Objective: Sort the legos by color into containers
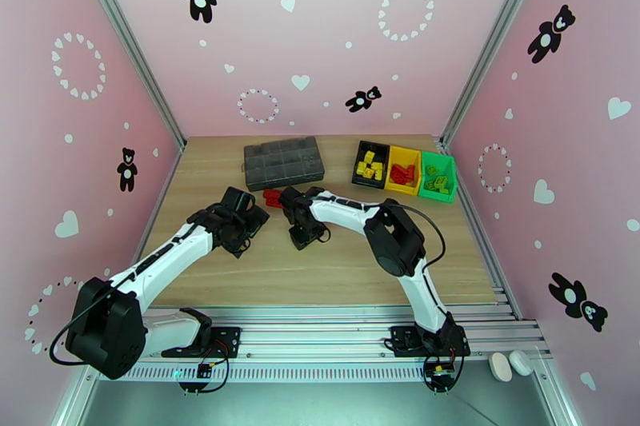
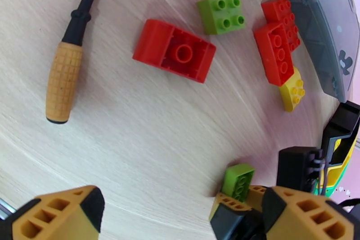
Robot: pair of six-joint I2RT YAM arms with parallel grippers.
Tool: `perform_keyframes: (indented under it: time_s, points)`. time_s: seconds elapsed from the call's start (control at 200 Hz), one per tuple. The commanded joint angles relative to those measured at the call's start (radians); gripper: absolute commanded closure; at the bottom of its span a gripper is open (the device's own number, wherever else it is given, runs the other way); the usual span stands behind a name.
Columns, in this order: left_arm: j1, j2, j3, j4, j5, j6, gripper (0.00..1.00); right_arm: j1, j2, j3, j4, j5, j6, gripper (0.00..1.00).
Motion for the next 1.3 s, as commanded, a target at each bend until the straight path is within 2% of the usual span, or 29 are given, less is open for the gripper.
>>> perform_keyframes:
  time_s: [0.0, 0.13, 0.255, 0.501, 0.611, 0.756, 1.016, 1.096, 1.296]
  points:
    - [-0.002, -0.003, -0.012, 0.035, 0.014, -0.009, 0.02, -0.018, 0.003, 0.003, 0.019, 0.013, -0.003, 0.66]
    - [-0.006, 0.098, 0.026, 0.094, 0.086, 0.013, 0.01, -0.060, -0.076, -0.046, 0.043, 0.005, 0.015, 0.71]
    - [-0.042, 0.230, 0.133, 0.111, 0.119, 0.053, 0.01, -0.131, -0.169, -0.096, 0.064, 0.010, 0.038, 0.74]
    - [-0.133, 0.544, 0.471, 0.165, 0.237, 0.099, 0.02, -0.345, -0.339, -0.183, 0.065, 0.076, 0.062, 0.76]
    - [-0.188, 0.708, 0.695, 0.163, 0.320, 0.137, 0.01, -0.459, -0.399, -0.209, 0.062, 0.123, 0.052, 0.76]
    - [-0.266, 0.937, 1.059, 0.066, 0.423, 0.200, 0.02, -0.625, -0.437, -0.218, 0.058, 0.194, 0.047, 0.77]
    - [-0.338, 1.323, 1.708, -0.118, 0.562, 0.199, 0.02, -0.867, -0.353, -0.106, 0.034, 0.308, 0.036, 0.77]
    - [-0.338, 1.369, 1.766, -0.105, 0.585, 0.167, 0.02, -0.921, -0.303, -0.045, 0.011, 0.320, 0.052, 0.77]
    - [-0.336, 1.338, 1.699, -0.083, 0.583, 0.178, 0.02, -0.979, -0.179, 0.108, -0.021, 0.329, 0.058, 0.76]
